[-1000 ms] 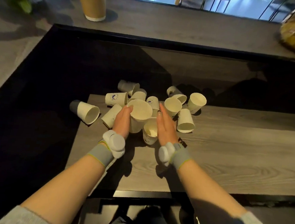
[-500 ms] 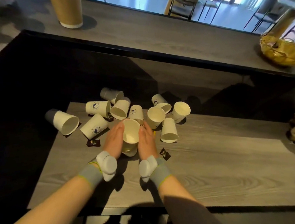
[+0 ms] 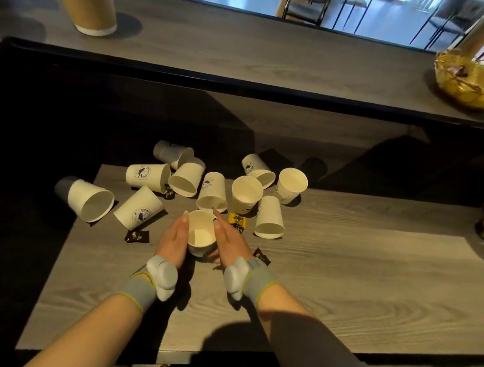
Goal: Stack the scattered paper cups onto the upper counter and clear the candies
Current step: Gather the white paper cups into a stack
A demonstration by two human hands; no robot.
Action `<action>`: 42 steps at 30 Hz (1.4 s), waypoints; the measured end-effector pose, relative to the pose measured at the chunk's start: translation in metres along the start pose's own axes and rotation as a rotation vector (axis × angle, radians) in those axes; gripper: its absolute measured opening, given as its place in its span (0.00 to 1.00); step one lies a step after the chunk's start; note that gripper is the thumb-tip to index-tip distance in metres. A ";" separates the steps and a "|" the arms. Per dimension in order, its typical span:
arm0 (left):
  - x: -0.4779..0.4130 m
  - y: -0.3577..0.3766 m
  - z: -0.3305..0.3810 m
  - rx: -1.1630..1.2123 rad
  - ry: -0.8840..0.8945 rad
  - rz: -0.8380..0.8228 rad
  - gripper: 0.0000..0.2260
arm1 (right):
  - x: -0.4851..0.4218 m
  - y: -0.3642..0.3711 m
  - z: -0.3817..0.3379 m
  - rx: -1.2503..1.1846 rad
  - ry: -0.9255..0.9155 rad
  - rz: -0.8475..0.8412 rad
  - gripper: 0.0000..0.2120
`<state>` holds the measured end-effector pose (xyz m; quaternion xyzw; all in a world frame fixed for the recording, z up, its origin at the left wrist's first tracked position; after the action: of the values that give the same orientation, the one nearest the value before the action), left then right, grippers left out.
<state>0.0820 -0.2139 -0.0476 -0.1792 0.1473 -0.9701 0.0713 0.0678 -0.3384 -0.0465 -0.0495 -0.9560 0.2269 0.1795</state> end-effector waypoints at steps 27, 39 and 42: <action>-0.015 0.031 0.008 0.017 0.034 0.067 0.22 | -0.034 -0.122 0.048 0.552 -0.256 0.238 0.46; -0.011 0.025 0.017 -0.012 0.016 0.097 0.21 | -0.059 -0.095 0.045 0.735 -0.345 0.029 0.30; -0.012 0.025 0.017 -0.032 0.000 0.087 0.21 | -0.062 -0.102 0.048 0.702 -0.253 0.076 0.29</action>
<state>0.1011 -0.2398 -0.0440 -0.1739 0.1704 -0.9636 0.1106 0.1063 -0.4602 -0.0597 0.0079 -0.8321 0.5516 0.0572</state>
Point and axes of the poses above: each hand's wrist, its own x-axis away from the middle knuckle, its own y-axis out of the palm, z = x × y, the point moved 7 cm from there along -x, towards the middle knuckle, and after that the axes turned 13 degrees about z, right-handed, at the moved point
